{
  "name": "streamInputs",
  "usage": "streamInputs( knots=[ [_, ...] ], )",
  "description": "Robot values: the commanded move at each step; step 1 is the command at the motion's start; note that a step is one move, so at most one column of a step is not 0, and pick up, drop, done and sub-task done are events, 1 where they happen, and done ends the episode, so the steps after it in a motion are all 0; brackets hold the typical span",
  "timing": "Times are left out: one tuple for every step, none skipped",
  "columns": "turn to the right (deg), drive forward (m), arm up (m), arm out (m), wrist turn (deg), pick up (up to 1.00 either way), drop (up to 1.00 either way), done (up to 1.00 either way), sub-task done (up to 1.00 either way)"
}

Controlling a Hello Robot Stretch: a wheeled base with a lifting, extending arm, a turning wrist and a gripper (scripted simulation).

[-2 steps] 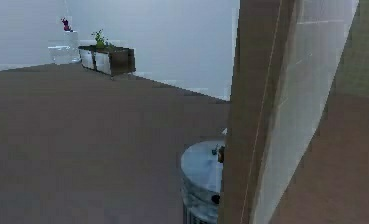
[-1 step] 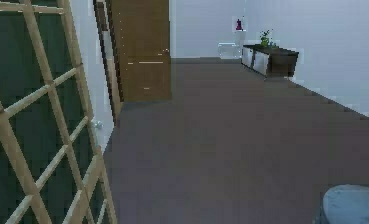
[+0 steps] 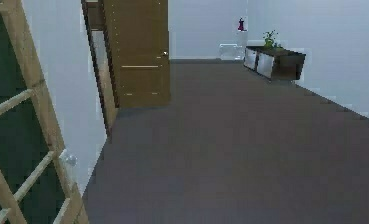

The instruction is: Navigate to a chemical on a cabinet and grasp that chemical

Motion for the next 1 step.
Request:
streamInputs(
  knots=[
    [21.0,0.0,0.0,0.0,0.0,0.0,0.0,0.0,0.0]
  ],
)
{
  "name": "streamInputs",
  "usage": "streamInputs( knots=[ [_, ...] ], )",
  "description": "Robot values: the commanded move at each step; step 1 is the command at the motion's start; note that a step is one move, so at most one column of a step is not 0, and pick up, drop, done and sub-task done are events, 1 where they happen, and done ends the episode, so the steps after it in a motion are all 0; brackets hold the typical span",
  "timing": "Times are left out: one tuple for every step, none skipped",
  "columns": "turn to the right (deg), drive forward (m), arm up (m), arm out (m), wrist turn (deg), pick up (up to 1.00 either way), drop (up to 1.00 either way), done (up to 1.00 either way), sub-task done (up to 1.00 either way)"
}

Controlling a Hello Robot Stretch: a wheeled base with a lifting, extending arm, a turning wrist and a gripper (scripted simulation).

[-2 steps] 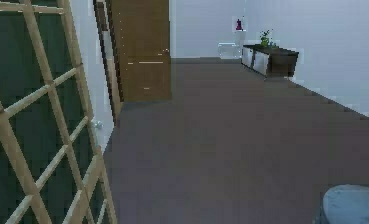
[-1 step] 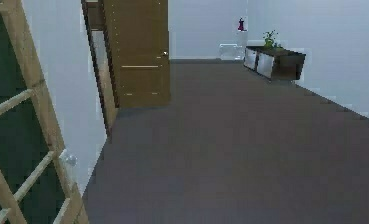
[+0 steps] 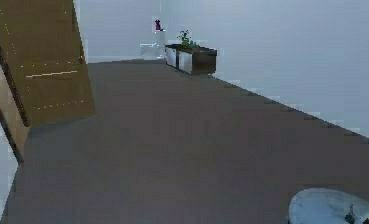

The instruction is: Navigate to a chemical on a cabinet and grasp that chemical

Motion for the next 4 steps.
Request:
streamInputs(
  knots=[
    [0.0,1.0,0.0,0.0,0.0,0.0,0.0,0.0,0.0],
    [0.0,1.0,0.0,0.0,0.0,0.0,0.0,0.0,0.0],
    [3.0,0.0,0.0,0.0,0.0,0.0,0.0,0.0,0.0],
    [0.0,1.0,0.0,0.0,0.0,0.0,0.0,0.0,0.0]
  ],
)
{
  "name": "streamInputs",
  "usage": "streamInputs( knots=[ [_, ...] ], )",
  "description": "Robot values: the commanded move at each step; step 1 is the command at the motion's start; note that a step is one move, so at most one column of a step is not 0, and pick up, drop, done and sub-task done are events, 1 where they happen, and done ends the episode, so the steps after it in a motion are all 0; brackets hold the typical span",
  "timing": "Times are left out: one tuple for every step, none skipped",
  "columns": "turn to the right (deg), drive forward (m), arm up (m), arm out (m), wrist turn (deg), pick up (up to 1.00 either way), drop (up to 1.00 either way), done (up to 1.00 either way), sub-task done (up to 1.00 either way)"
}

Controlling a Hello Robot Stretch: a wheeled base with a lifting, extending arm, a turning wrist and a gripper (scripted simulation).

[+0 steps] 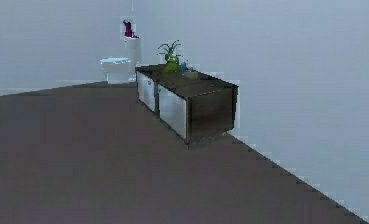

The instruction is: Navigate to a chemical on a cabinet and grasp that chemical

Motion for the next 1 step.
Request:
streamInputs(
  knots=[
    [0.0,1.0,0.0,0.0,0.0,0.0,0.0,0.0,0.0]
  ],
)
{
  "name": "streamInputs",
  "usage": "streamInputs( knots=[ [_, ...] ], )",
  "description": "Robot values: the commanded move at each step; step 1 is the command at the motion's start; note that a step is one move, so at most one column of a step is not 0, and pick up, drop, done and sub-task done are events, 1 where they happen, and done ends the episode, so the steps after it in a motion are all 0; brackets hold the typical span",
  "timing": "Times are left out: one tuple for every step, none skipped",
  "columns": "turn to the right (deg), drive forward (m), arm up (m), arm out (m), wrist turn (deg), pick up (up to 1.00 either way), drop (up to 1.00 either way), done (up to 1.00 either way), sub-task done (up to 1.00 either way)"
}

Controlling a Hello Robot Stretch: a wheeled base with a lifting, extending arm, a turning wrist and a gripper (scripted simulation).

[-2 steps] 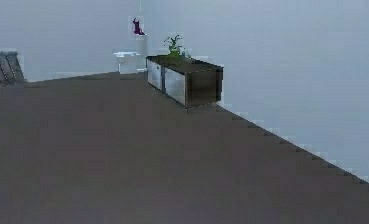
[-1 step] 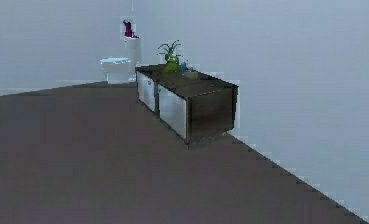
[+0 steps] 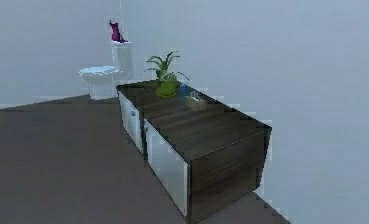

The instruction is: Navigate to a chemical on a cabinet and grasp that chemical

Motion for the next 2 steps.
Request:
streamInputs(
  knots=[
    [0.0,0.15,0.0,0.0,0.0,0.0,0.0,0.0,0.0],
    [-45.0,0.0,0.0,0.0,0.0,0.0,0.0,0.0,0.0]
  ],
)
